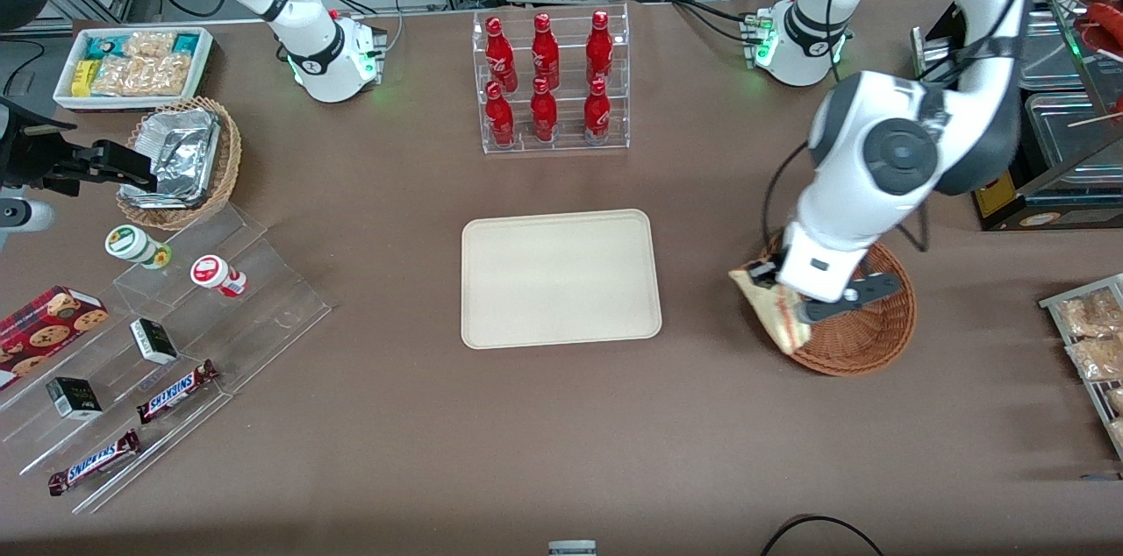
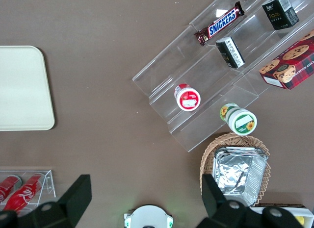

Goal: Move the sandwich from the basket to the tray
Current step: 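Lift the sandwich and carry it toward the cream tray, then lower the sandwich onto the tray and open the left gripper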

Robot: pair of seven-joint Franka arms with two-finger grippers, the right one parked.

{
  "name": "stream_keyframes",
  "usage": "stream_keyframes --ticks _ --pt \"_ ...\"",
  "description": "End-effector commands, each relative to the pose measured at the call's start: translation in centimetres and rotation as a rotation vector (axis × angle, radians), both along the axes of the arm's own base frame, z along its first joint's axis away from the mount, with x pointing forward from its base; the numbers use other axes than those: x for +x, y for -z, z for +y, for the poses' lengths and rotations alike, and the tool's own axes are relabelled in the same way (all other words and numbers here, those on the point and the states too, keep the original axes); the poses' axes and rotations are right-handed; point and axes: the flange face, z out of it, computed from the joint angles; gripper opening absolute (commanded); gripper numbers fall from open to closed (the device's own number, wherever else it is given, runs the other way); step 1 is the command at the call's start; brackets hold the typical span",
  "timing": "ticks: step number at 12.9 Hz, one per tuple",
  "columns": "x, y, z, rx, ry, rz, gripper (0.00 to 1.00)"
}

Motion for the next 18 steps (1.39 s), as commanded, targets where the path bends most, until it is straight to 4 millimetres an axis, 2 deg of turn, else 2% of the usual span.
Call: stream_keyframes --ticks 1,5,8,13,18 --pt "0.6 2.1 -6.8 -0.001 0.094 0.005 0.0" --pt "-0.6 5.5 -15.3 -0.008 0.201 0.011 0.0" --pt "-2.1 8.0 -20.2 -0.021 0.218 0.02 0.0" --pt "-5.0 12.6 -24.6 -0.022 0.28 0.025 0.0" --pt "-7.1 15.8 -27.1 -0.02 0.312 0.032 0.0"
